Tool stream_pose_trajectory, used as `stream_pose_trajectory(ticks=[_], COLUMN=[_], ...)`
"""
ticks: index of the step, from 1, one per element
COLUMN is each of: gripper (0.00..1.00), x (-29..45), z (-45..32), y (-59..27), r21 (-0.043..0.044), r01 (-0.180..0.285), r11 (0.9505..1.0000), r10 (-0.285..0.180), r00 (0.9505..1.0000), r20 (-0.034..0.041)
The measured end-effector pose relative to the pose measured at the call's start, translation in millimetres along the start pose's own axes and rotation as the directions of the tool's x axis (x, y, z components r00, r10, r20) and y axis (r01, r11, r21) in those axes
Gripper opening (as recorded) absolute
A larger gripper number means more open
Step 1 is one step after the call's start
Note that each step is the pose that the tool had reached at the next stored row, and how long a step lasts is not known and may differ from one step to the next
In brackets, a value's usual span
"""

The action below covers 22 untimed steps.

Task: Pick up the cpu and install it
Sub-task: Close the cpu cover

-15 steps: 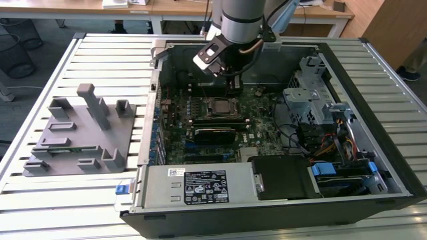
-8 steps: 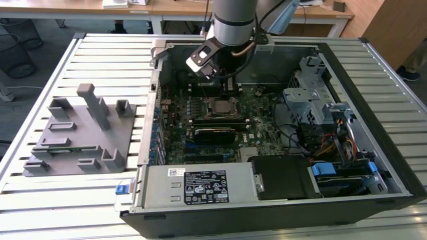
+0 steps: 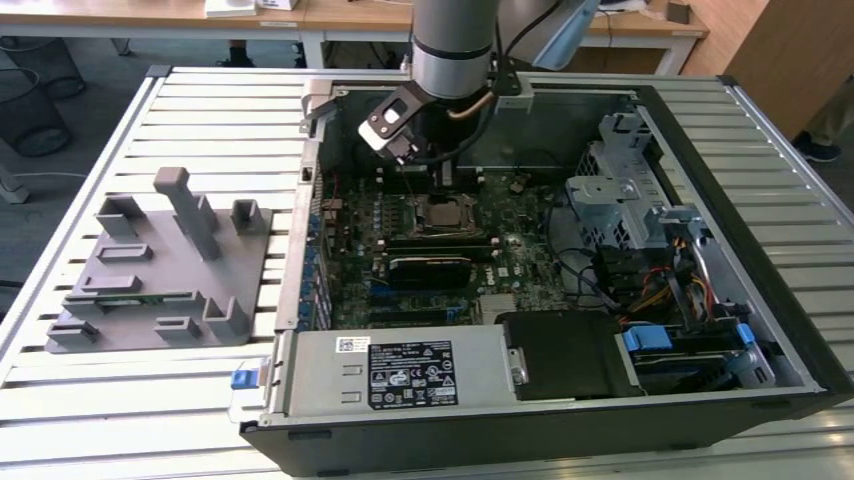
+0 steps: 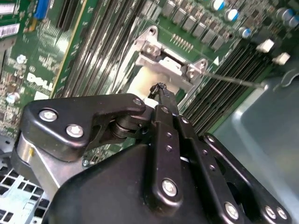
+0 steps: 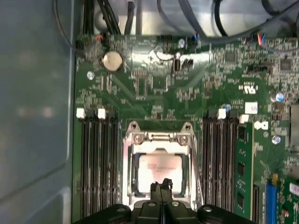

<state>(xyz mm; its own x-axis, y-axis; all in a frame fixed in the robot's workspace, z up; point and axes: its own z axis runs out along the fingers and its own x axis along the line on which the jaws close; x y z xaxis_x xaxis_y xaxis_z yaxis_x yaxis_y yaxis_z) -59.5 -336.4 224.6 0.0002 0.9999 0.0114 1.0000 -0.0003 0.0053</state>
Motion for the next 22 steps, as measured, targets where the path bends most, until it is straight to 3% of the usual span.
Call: stream_pose_trajectory(ticks=[9, 22], gripper=[0.11, 0.11], x=[-0.1, -0.3], z=[9.3, 25.2], y=[-12.8, -13.8], r21=[0.0000, 0.0001], r01=[0.000, 0.000], r11=[1.0000, 1.0000], r10=[0.000, 0.000], r00=[1.0000, 1.0000], r20=[-0.0001, 0.0001])
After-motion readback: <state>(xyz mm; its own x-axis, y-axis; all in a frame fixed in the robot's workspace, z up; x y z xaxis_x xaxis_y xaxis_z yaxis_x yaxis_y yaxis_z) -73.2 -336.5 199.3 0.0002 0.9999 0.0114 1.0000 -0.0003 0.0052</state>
